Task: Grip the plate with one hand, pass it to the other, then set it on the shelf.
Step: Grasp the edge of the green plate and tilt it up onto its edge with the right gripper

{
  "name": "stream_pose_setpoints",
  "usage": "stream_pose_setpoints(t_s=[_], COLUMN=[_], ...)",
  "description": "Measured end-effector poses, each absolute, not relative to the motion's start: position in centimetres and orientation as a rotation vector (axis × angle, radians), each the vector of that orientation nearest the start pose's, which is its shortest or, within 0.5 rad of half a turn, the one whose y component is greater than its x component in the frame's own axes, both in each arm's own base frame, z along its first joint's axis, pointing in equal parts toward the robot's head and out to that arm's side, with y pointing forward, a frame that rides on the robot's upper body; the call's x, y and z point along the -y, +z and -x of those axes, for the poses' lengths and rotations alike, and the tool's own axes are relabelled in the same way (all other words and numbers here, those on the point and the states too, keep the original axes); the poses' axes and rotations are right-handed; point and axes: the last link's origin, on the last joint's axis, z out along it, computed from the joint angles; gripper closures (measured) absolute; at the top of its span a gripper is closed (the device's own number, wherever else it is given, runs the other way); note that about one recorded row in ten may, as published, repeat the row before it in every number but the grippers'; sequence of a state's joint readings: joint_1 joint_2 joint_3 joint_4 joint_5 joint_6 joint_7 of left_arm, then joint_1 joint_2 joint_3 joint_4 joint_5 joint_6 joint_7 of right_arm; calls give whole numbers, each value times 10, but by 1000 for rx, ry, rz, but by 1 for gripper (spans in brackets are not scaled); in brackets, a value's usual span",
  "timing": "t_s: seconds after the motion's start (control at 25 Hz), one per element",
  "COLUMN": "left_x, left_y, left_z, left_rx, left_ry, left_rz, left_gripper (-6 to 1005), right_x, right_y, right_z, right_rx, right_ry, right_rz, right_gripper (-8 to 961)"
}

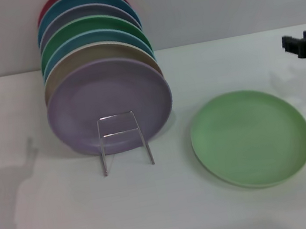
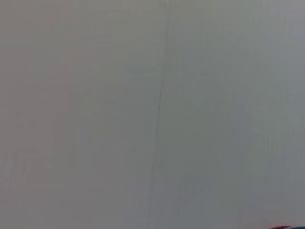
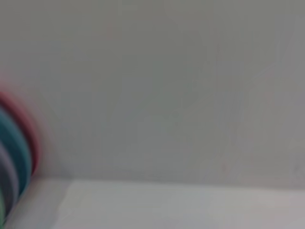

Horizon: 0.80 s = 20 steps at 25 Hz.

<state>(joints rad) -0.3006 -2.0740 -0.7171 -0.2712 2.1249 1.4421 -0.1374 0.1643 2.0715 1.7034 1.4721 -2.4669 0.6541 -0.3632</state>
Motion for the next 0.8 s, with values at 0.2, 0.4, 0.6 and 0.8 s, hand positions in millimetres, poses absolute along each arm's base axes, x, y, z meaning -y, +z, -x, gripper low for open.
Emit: stream_pose_setpoints(t_s=[0.2, 0.4, 0.6, 0.8], left_x=[-286, -285, -284, -283], left_y=[3, 4, 4, 4], left_z=[319, 320, 320, 321], left_rx=[464, 464, 465, 466], left_ry=[-915, -915, -918, -914], left_rz=[1419, 1415, 1413, 1410], left_gripper=[166, 166, 166, 166], right_x=[-361, -363, -371, -378], right_y=[75, 86, 92, 90], right_z=[-245, -249, -262, -264], right_rx=[-1162, -1287, -1370, -1399], right_ry=[218, 123, -12, -80], right_rz=[1931, 1967, 1960, 1983], right_gripper=[485, 486, 485, 486])
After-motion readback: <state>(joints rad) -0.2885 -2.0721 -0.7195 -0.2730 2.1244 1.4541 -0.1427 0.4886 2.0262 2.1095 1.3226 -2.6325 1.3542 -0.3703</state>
